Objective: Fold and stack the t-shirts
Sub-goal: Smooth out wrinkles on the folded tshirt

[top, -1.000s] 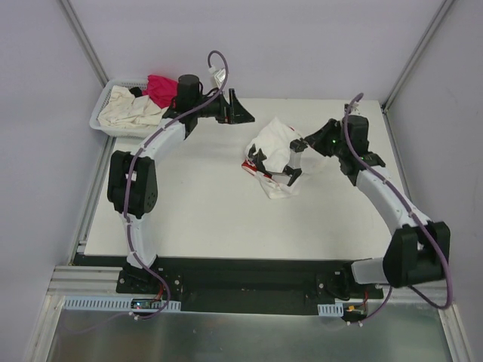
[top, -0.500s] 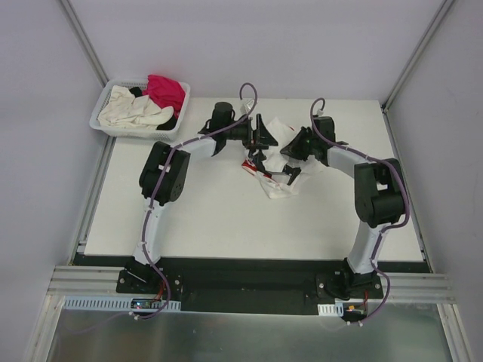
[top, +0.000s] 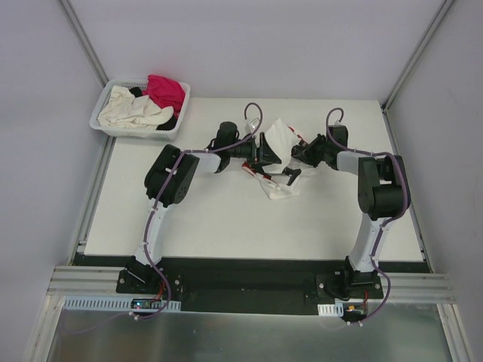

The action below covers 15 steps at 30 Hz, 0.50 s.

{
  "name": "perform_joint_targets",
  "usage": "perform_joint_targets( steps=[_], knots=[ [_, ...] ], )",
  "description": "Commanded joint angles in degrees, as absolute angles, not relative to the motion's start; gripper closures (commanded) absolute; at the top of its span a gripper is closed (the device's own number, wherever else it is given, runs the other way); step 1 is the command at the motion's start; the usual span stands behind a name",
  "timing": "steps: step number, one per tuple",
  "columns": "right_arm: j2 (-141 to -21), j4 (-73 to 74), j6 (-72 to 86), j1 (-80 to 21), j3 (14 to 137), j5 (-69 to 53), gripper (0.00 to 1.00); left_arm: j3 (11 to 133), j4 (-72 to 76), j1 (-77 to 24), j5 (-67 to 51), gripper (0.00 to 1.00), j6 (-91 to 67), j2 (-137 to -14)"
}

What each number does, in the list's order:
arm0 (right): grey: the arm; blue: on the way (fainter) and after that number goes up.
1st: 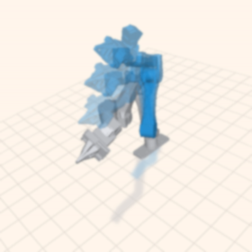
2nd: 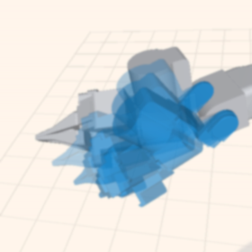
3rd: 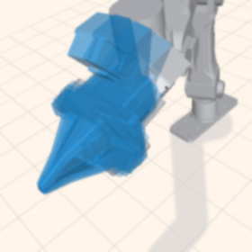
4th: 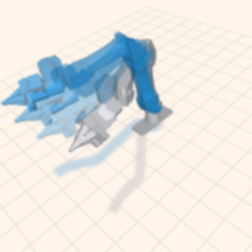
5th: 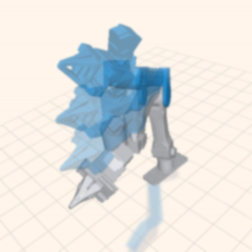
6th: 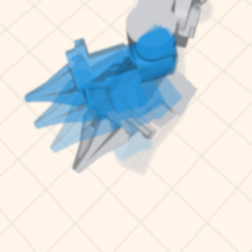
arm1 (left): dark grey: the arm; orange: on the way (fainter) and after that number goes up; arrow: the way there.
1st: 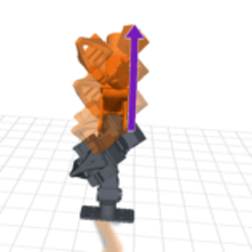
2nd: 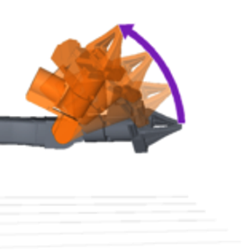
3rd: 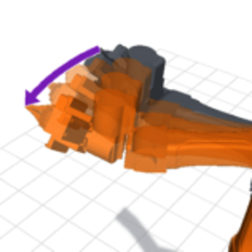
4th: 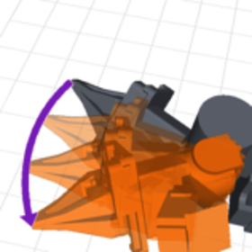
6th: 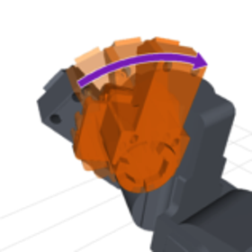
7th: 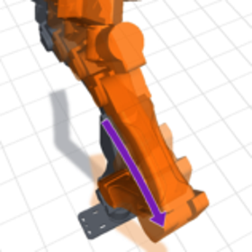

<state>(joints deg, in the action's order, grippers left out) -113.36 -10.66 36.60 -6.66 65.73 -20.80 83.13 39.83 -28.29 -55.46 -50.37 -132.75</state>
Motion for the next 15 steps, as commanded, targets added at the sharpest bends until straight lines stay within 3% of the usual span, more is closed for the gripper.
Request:
perform_joint_targets(
  steps=[1,15],
  knots=[
    [-113.3,-11.5,37.3,-4.7,64.8,-18.3,0.99,80.9,39.7,-27.9,-57.4,0.12,-51.0,-131.5],
    [-105.0,-9.8,38.3,-4.2,69.7,-23.2,0.99,84.4,36.1,-27.3,-57.7,0.12,-47.1,-129.3]
  ],
)
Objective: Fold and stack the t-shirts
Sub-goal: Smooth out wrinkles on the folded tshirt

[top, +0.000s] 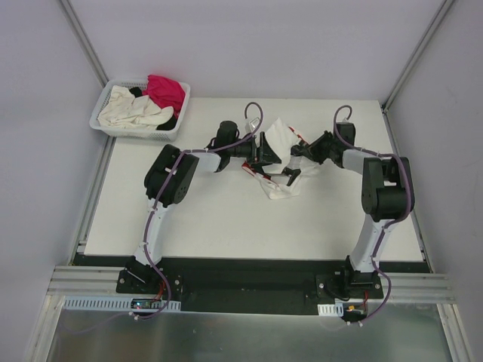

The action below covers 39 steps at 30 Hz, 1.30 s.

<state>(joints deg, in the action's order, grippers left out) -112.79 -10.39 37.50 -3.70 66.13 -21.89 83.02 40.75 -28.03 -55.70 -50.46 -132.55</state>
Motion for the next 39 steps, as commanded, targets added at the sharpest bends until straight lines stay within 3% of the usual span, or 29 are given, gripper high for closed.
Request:
perform_joint_targets(
  steps=[1,11,22,39],
  knots=[
    [-104.1,-9.6,38.4,-4.7,69.7,-23.6,0.99,84.9,36.0,-27.2,-57.7,0.12,-47.0,-129.4],
    [-97.2,-10.4,40.6,-14.1,63.9,-25.7,0.99,86.1,37.5,-26.4,-57.2,0.12,-48.3,-130.0],
    [-99.6,-14.8,43.2,-15.2,49.9,-27.4,0.99,88.9,37.2,-22.5,-58.4,0.12,-48.9,-129.6],
    [-103.5,-15.3,43.9,-15.5,44.4,-26.1,0.99,102.5,30.6,-18.3,-60.3,0.11,-49.7,-130.8]
  ],
)
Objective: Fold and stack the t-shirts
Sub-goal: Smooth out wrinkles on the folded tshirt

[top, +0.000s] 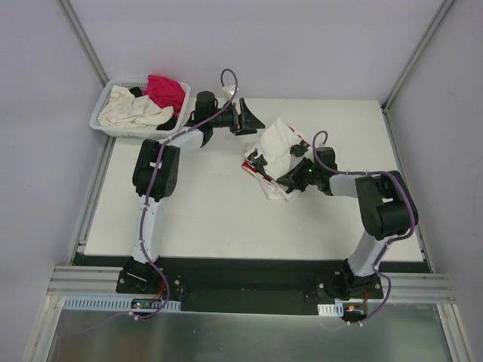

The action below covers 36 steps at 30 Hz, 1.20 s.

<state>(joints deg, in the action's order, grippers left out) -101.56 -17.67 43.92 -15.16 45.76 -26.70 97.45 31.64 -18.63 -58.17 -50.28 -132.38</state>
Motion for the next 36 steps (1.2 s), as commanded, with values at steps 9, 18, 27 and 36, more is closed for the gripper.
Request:
perform_joint_targets(
  steps=[9,18,27,36],
  knots=[
    [-96.6,-7.7,39.3,-15.3,59.0,-25.8,0.98,96.8,32.5,-17.8,-59.9,0.11,-48.3,-124.9],
    [-116.1,-5.0,36.0,-14.3,86.4,-27.8,0.98,88.0,37.5,-17.4,-58.8,0.11,-47.6,-119.6],
    [-128.4,-11.4,42.1,-13.4,90.3,-27.6,0.99,88.9,37.3,-16.6,-60.0,0.11,-48.0,-121.1],
    [-130.5,-14.9,47.3,-11.0,84.3,-25.7,0.98,86.4,38.3,-15.3,-60.7,0.11,-48.3,-120.4]
  ],
)
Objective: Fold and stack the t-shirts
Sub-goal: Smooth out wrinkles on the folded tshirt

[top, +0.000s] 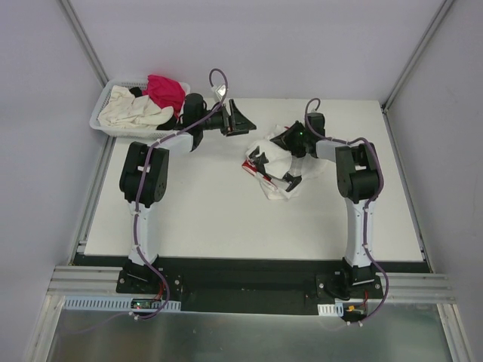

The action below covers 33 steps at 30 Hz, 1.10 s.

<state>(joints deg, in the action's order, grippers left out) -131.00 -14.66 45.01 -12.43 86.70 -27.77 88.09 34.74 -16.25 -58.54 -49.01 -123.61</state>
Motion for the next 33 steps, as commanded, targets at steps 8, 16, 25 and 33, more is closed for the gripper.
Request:
perform_joint_targets(
  steps=[8,16,25,33],
  knots=[
    [-125.2,-13.2,45.6,-9.2,90.1,-28.5,0.92,84.5,42.3,-15.1,-61.5,0.11,-50.4,-117.2],
    [-112.3,-13.4,43.9,-10.1,81.3,-31.3,0.90,82.3,43.5,-15.1,-62.1,0.11,-49.9,-114.3],
    [-112.0,-27.5,48.3,-15.3,62.2,-32.9,0.91,79.8,44.6,-15.1,-62.1,0.11,-49.4,-113.1],
    [-122.3,-38.7,54.0,-14.6,59.7,-34.5,0.91,80.0,43.2,-15.1,-62.8,0.11,-48.8,-112.7]
  ],
)
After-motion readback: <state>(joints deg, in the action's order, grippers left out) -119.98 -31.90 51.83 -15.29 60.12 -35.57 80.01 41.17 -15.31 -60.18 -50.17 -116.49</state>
